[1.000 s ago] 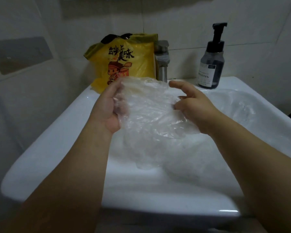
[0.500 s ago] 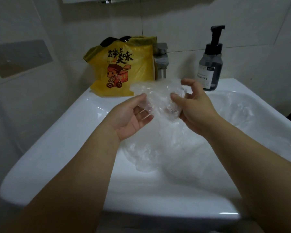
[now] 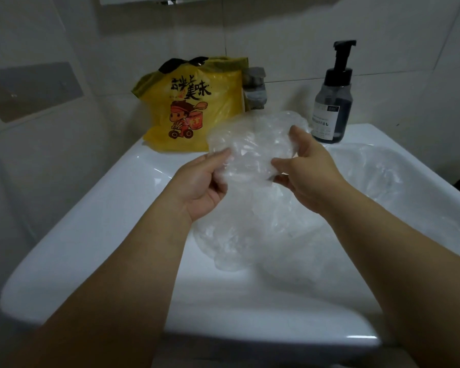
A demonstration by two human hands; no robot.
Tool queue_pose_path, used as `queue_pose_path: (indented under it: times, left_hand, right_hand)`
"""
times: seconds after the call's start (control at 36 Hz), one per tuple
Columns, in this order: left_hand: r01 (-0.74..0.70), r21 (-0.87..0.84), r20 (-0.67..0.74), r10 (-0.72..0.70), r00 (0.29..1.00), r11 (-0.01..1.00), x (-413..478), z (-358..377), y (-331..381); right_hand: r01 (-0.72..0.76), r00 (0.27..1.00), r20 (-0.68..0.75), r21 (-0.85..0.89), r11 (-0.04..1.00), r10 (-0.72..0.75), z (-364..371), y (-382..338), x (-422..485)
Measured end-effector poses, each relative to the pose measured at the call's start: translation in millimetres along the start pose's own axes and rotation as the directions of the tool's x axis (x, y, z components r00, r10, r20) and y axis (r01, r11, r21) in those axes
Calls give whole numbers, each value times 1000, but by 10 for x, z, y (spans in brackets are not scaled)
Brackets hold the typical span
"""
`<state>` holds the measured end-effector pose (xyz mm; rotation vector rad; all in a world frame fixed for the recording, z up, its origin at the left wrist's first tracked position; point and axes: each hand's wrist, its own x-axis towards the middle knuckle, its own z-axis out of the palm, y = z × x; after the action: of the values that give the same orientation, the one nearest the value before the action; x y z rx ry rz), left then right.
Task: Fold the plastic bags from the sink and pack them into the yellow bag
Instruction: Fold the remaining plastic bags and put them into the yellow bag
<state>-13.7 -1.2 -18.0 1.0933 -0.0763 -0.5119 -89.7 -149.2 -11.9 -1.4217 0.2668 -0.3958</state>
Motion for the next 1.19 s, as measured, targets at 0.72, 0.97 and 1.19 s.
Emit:
queue_pose_path:
  times: [0.72,0.97,1.19]
  left_hand:
    - [3,-42,183,5,983,999,-215,67,28]
    - [101,555,-61,-80,995,826,7,-110,-140]
    - [75,327,102,-114,988,942,-17,-84,12]
  right_hand:
    - [-48,997,-21,544,838,71,-3,-107,-4]
    - [-51,995,-42,529,847,86,-61,-129,5]
    - [-52,997,62,317,947,34,-46,-97,10]
